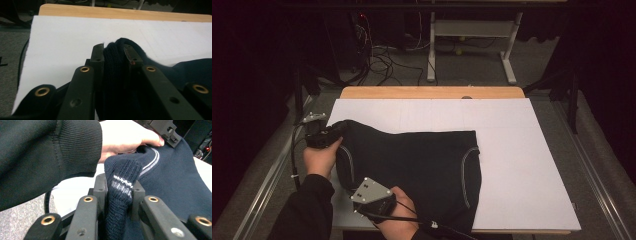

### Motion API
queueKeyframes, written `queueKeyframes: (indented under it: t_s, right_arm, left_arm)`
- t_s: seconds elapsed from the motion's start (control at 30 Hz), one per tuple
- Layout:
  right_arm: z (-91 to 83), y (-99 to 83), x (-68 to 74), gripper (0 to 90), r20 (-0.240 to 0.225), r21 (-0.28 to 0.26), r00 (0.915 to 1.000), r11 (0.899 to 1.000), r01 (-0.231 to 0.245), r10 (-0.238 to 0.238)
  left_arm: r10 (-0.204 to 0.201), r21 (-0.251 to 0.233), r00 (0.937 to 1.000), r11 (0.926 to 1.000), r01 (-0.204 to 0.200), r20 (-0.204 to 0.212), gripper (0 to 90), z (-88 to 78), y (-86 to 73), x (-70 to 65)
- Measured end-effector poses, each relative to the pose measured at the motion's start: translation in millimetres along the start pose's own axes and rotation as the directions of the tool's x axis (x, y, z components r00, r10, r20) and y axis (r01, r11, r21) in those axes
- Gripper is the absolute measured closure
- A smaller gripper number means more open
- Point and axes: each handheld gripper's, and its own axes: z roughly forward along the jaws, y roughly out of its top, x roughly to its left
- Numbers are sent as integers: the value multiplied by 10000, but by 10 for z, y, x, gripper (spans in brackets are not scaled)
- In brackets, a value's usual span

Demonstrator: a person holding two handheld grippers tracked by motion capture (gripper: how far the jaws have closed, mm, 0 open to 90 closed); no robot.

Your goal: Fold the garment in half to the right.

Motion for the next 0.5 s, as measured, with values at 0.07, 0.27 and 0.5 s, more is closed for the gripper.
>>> queueKeyframes:
  t_s: [0.07, 0.27, 0.5]
  right_arm:
    - [-68, -24, -32, 750, 116, -58, 9999, 10000, -37, 38]
    - [-316, -124, -145, 750, 461, -283, 9987, 9994, -183, 196]
    - [-597, -266, -271, 750, 897, -444, 9954, 9985, -309, 348]
  left_arm:
    - [114, 82, 9999, 9999, -114, 36, 700, 23, 16, -73]
    - [424, 134, 9989, 9990, -427, 185, 700, 117, 92, -377]
    - [966, 242, 9948, 9949, -974, 328, 699, 264, 174, -794]
